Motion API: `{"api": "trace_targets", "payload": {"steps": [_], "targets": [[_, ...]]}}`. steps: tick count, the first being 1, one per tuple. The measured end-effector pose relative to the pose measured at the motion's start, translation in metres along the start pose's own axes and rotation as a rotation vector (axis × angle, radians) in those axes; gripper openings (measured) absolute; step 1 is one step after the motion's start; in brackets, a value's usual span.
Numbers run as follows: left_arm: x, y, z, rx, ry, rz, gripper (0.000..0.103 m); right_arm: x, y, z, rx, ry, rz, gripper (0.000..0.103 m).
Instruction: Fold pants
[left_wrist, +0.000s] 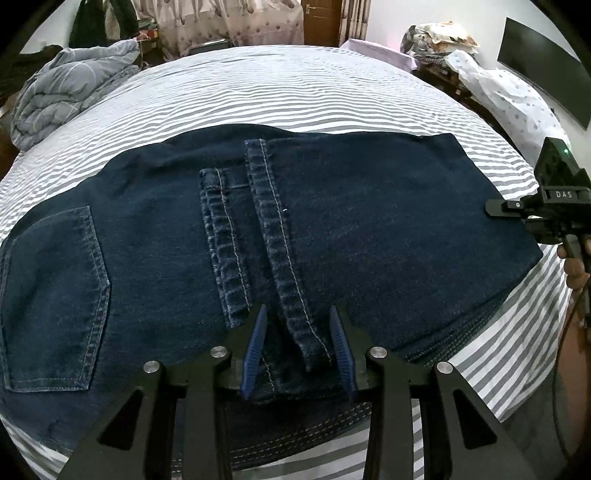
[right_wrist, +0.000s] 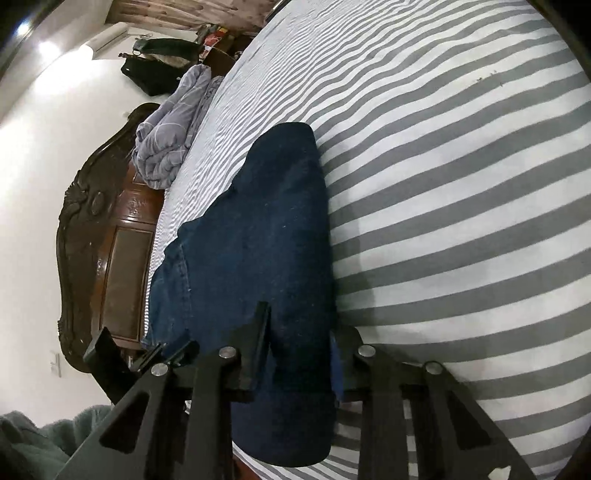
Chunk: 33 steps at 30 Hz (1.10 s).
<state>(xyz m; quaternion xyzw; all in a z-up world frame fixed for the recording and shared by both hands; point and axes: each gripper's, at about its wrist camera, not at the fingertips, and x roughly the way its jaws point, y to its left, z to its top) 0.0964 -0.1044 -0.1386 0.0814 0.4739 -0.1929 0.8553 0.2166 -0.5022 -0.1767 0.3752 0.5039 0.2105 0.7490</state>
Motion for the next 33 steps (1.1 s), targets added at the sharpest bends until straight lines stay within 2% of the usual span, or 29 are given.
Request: {"api": "trace_targets", "payload": {"steps": [10,13,16,19,21,22,25,29,31,32,33], "targets": [[-0.001,0.000,-0.002,0.005,-0.014,0.002,0.038,0.002,0.013,-0.002,-0.014,-0.007,-0.067,0.028],[0.000,0.003,0.000,-0.014,0.001,-0.015,0.038,0.001,0.013,-0.004,0.030,-0.028,-0.066,0.035],[-0.004,0.015,0.006,-0.080,0.036,-0.070,0.038,-0.003,0.026,-0.011,0.028,-0.049,-0.120,0.041],[-0.026,0.043,0.007,-0.210,0.013,-0.078,0.041,-0.016,0.047,-0.021,-0.016,-0.090,-0.234,0.044],[-0.040,0.059,0.005,-0.261,-0.015,-0.059,0.046,-0.025,0.064,-0.025,-0.053,-0.109,-0.321,0.044],[-0.057,0.081,0.000,-0.324,-0.047,-0.029,0.048,-0.031,0.076,-0.028,-0.088,-0.125,-0.364,0.044],[-0.083,0.124,-0.010,-0.446,-0.088,0.017,0.050,-0.042,0.112,-0.025,-0.170,-0.146,-0.401,0.045],[-0.128,0.205,-0.036,-0.671,-0.178,0.122,0.051,-0.022,0.186,-0.007,-0.303,-0.092,-0.345,0.047],[-0.144,0.238,-0.056,-0.805,-0.215,0.142,0.051,0.003,0.225,0.001,-0.351,-0.042,-0.271,0.048],[-0.152,0.263,-0.076,-0.925,-0.236,0.124,0.051,0.019,0.245,0.005,-0.368,-0.011,-0.236,0.048],[-0.154,0.269,-0.081,-0.949,-0.237,0.118,0.051,0.032,0.261,0.007,-0.381,0.016,-0.217,0.048]]}}
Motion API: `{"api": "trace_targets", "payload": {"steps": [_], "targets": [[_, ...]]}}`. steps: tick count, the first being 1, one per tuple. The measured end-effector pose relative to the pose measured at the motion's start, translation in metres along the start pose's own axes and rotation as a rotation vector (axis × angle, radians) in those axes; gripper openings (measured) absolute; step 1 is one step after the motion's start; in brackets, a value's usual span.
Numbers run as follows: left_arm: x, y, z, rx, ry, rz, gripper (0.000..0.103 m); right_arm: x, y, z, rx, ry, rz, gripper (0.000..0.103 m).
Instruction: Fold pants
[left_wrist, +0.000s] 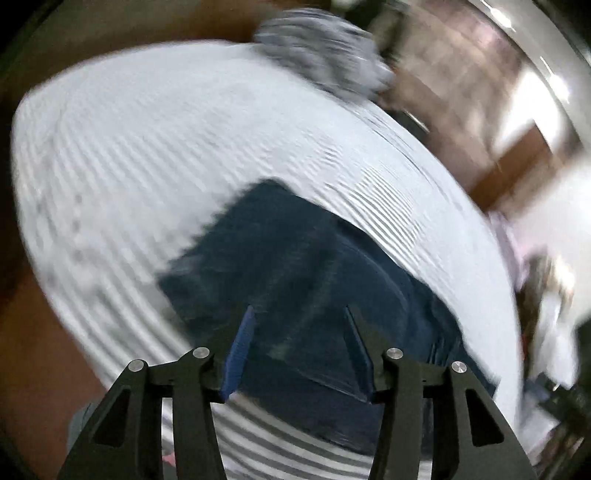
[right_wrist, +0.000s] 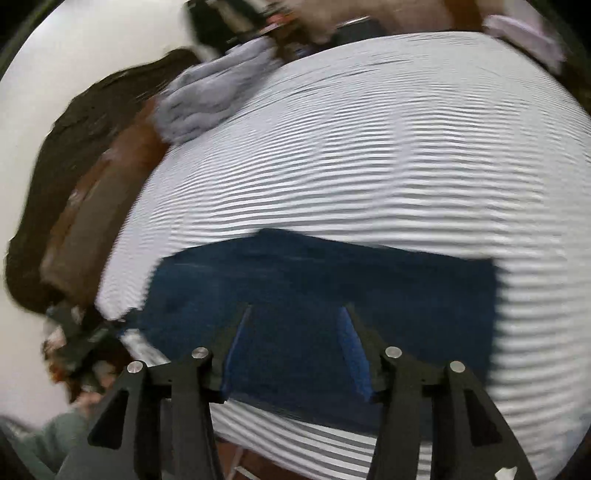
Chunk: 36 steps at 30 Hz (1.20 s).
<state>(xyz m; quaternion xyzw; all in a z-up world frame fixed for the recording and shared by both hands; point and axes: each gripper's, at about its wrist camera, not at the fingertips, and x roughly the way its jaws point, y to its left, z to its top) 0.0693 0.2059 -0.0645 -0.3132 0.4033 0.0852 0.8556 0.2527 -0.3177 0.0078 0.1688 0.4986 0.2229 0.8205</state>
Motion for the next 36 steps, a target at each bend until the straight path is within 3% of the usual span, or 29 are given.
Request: {"api": "trace_targets", "payload": {"steps": [2,7,11,17,24,26,29,31,32,36], "targets": [[-0.001,0.036,0.005,-0.116,0.009,-0.001,0.051,0.030,0.046,0.020,-0.049,0.063,0.082,0.048],[0.009,0.068,-0.004,-0.210,0.037,-0.023,0.051,0.104,0.141,0.050,-0.154,0.221,0.147,0.048],[0.026,0.066,-0.004,-0.231,0.070,-0.082,0.051,0.167,0.205,0.062,-0.251,0.342,0.113,0.048],[0.062,0.090,-0.002,-0.381,0.115,-0.114,0.051,0.243,0.280,0.063,-0.408,0.490,0.056,0.048],[0.069,0.091,0.013,-0.371,0.091,-0.150,0.056,0.332,0.330,0.060,-0.522,0.711,-0.117,0.048],[0.067,0.087,0.017,-0.360,0.079,-0.158,0.061,0.356,0.340,0.058,-0.555,0.769,-0.206,0.049],[0.065,0.073,0.018,-0.295,0.056,-0.138,0.061,0.379,0.354,0.055,-0.590,0.787,-0.307,0.051],[0.066,0.068,0.016,-0.268,0.037,-0.131,0.056,0.389,0.363,0.050,-0.636,0.804,-0.375,0.052],[0.064,0.068,0.015,-0.255,0.023,-0.124,0.047,0.394,0.368,0.048,-0.653,0.814,-0.395,0.055],[0.061,0.064,0.016,-0.247,0.004,-0.167,0.036,0.418,0.386,0.030,-0.720,0.845,-0.510,0.058]]}}
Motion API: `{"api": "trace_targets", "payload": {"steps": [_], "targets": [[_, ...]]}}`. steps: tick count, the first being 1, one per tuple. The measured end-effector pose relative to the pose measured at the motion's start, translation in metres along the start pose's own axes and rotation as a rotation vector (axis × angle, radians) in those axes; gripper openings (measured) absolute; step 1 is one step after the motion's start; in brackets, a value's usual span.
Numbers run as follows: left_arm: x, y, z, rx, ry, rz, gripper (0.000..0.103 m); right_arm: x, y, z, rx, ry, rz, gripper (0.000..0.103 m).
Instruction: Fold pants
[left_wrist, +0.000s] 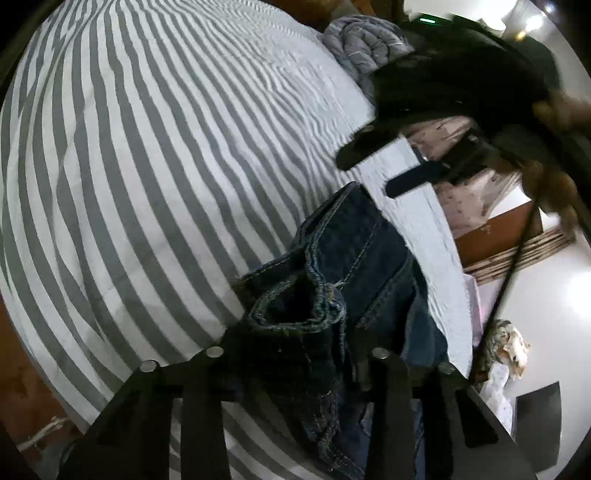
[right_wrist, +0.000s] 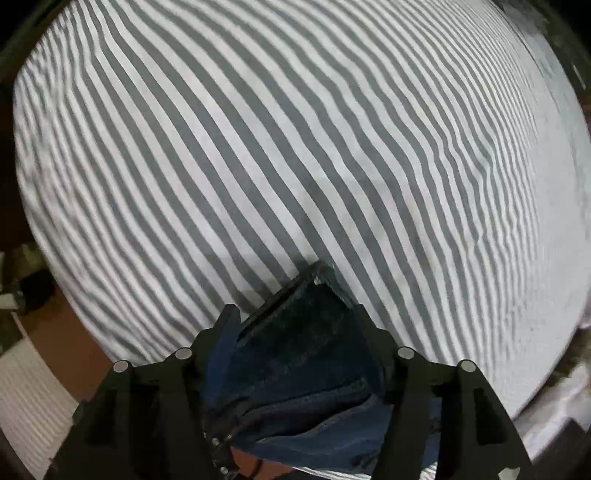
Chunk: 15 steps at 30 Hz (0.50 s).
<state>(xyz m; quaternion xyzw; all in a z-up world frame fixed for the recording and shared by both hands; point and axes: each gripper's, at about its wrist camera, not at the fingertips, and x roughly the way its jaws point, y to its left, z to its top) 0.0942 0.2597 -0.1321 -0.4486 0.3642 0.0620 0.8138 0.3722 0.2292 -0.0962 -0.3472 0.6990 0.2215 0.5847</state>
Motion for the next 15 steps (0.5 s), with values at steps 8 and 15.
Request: {"api": "trace_targets", "payload": {"steps": [8,15], "targets": [[-0.015,-0.047,-0.012,0.247,-0.119,0.041,0.031,0.032,0.054,0.007,-0.131,0.147,-0.282,0.057],[-0.024,-0.086,-0.032,0.416,-0.198,0.055,0.031,0.053,0.078,-0.009,-0.206,0.176,-0.414,0.064]]}}
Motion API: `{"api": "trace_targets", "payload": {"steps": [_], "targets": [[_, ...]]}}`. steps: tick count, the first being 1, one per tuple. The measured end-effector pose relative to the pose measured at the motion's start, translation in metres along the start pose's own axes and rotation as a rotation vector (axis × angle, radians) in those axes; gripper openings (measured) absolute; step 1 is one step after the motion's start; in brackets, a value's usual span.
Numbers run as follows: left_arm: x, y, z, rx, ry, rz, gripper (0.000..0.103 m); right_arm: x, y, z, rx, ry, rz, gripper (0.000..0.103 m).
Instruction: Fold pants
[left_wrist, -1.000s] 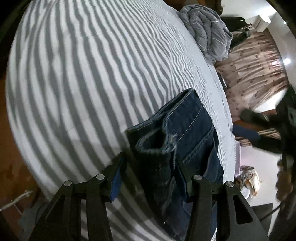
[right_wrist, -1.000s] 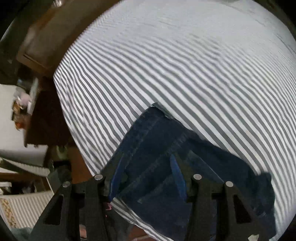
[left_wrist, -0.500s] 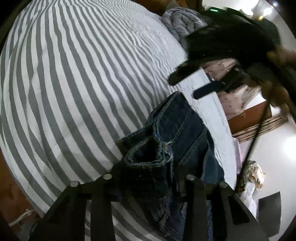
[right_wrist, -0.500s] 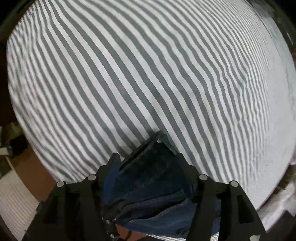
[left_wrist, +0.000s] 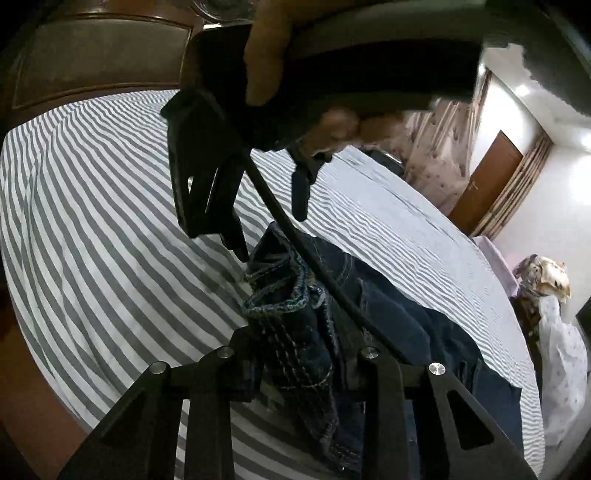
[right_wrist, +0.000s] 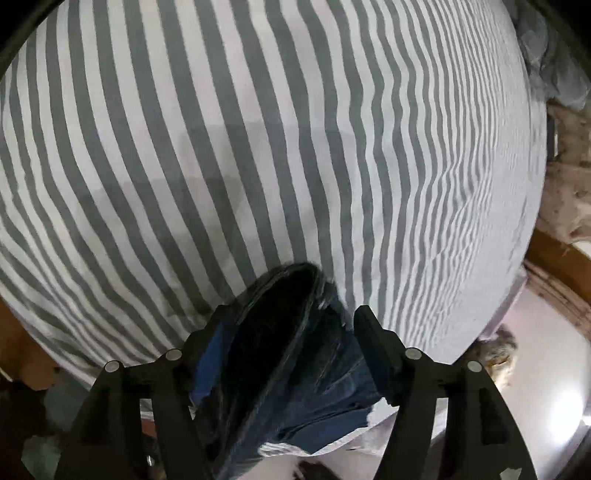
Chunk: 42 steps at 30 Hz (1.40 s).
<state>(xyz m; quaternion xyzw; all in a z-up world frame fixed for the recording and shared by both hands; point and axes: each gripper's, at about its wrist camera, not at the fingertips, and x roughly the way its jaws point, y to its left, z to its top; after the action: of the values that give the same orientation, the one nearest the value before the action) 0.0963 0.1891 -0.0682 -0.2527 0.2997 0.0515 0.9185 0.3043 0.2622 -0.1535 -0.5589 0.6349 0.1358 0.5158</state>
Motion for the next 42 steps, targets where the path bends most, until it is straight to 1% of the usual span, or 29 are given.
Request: {"api": "trace_targets", "payload": {"steps": [2,5,7,8,11,14,15,16,17,18,19,20,22,23,26,29,31,32,33,34,36,37,39,40,42], "targets": [[0.000,-0.005,0.000,0.008,-0.006,0.002,0.031,0.000,0.008,0.002,-0.002,-0.003,-0.039,0.065],[0.002,-0.009,0.003,0.043,-0.022,0.019,0.031,0.008,0.020,0.001,-0.002,0.020,-0.041,0.065],[0.000,-0.015,0.003,0.070,-0.036,0.027,0.031,-0.001,0.022,0.007,-0.005,0.027,-0.024,0.065],[0.001,-0.019,0.003,0.078,-0.040,0.028,0.030,-0.003,0.026,0.009,-0.005,0.028,-0.023,0.067],[0.001,-0.025,0.000,0.086,-0.043,0.033,0.030,-0.007,0.043,0.014,-0.027,0.025,-0.056,0.070],[-0.001,-0.031,-0.002,0.111,-0.055,0.038,0.030,-0.003,0.057,0.012,-0.068,0.028,-0.179,0.068],[-0.002,-0.034,-0.003,0.127,-0.061,0.040,0.030,0.001,0.059,0.011,-0.096,0.029,-0.252,0.068],[-0.002,-0.036,-0.004,0.143,-0.068,0.044,0.030,0.002,0.062,0.010,-0.109,0.034,-0.282,0.064],[-0.002,-0.040,-0.006,0.158,-0.073,0.046,0.030,0.002,0.065,0.008,-0.102,0.053,-0.262,0.049],[-0.002,-0.042,-0.007,0.163,-0.073,0.046,0.031,0.005,0.062,0.006,-0.084,0.065,-0.220,0.039],[-0.001,-0.042,-0.008,0.166,-0.071,0.048,0.031,0.005,0.060,0.006,-0.064,0.074,-0.179,0.037],[0.001,-0.041,-0.008,0.150,-0.062,0.048,0.031,0.003,0.063,0.004,-0.064,0.056,-0.174,0.034],[0.002,-0.030,-0.006,0.098,-0.049,0.032,0.031,0.001,0.060,0.001,-0.055,0.029,-0.173,0.032],[0.004,-0.020,-0.005,0.044,-0.034,0.020,0.031,-0.002,0.058,0.000,-0.034,0.011,-0.159,0.032],[0.008,-0.008,-0.003,-0.022,-0.017,0.010,0.033,-0.011,0.043,-0.010,0.016,-0.032,-0.090,0.032],[0.008,-0.007,-0.004,-0.025,-0.015,-0.007,0.038,-0.023,0.028,-0.020,0.075,-0.070,-0.001,0.032],[0.009,-0.007,-0.003,-0.018,-0.012,-0.019,0.038,-0.031,0.022,-0.027,0.102,-0.095,0.042,0.032],[0.008,-0.007,-0.003,-0.012,-0.017,-0.034,0.038,-0.035,0.020,-0.032,0.116,-0.113,0.064,0.032],[0.007,-0.010,-0.002,-0.002,-0.022,-0.040,0.034,-0.038,0.018,-0.038,0.125,-0.126,0.079,0.032],[0.005,-0.015,-0.001,0.018,-0.033,-0.043,0.034,-0.042,0.012,-0.044,0.139,-0.143,0.097,0.032],[-0.004,-0.029,-0.002,0.099,-0.063,-0.039,0.032,-0.051,0.001,-0.058,0.177,-0.185,0.149,0.032],[-0.007,-0.033,-0.003,0.121,-0.069,-0.040,0.032,-0.056,-0.005,-0.067,0.192,-0.208,0.179,0.031],[-0.018,-0.051,-0.003,0.160,-0.082,-0.071,0.031,-0.057,-0.024,-0.083,0.225,-0.237,0.232,0.031],[-0.020,-0.057,-0.004,0.171,-0.086,-0.075,0.031,-0.061,-0.033,-0.095,0.245,-0.259,0.270,0.031],[-0.031,-0.081,-0.007,0.247,-0.105,-0.081,0.030,-0.064,-0.050,-0.119,0.288,-0.288,0.320,0.030]]}}
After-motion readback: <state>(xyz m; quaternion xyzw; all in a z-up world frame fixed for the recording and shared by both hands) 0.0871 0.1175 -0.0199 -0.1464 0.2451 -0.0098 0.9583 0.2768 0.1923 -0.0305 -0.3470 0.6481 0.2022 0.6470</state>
